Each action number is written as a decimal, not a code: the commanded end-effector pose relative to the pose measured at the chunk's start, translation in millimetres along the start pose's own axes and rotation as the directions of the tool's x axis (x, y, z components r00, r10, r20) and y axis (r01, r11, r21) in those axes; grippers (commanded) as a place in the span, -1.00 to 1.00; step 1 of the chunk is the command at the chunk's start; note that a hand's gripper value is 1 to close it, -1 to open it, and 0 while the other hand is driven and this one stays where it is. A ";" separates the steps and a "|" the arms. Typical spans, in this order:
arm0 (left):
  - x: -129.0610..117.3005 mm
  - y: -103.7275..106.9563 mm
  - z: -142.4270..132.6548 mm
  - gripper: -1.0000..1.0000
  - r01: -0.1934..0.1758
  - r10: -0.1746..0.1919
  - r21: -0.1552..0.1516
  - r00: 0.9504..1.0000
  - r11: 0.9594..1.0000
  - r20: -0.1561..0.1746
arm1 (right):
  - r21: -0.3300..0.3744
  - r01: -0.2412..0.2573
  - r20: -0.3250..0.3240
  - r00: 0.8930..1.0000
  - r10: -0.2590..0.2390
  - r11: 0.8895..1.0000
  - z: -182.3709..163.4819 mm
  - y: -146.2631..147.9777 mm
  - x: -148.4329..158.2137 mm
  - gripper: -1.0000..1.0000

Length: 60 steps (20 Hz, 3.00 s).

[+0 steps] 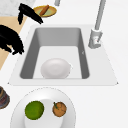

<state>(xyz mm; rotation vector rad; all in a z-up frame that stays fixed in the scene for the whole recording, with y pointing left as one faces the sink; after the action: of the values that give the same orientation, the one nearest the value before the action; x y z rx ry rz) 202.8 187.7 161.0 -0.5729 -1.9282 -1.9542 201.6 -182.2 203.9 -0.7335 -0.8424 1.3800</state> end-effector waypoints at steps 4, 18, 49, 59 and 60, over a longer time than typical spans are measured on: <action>9.8 -6.2 -0.2 -1.00 0.005 -0.005 0.002 1.000 1.000 -0.002 | 0.000 0.000 0.000 1.000 0.000 1.000 0.0 0.0 0.0 0.00; 13.3 -2.8 12.1 -1.00 0.006 0.002 0.059 0.992 0.998 -0.130 | 0.000 0.000 0.000 1.000 0.000 1.000 0.0 0.0 0.0 0.00; 11.1 -2.5 11.3 0.00 0.052 -0.051 0.000 0.998 0.999 -0.038 | 0.048 -0.088 0.046 0.995 0.086 0.995 58.4 -37.5 -28.8 -1.00; 10.8 -2.6 11.2 0.00 0.055 -0.055 0.002 0.998 0.998 -0.040 | 0.076 -0.080 0.030 0.996 0.078 0.994 96.6 -40.1 -38.2 -1.00; 10.8 -2.6 11.1 0.00 0.055 -0.055 0.002 0.998 0.998 -0.040 | 0.076 -0.077 0.033 0.997 0.075 0.994 99.8 -39.5 -40.6 -1.00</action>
<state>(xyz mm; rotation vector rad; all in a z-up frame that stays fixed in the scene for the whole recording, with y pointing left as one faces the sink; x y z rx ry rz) 192.7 199.3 164.3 -0.4808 -1.9424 -1.9797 146.2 -222.2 283.4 -0.7006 -0.8226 1.4224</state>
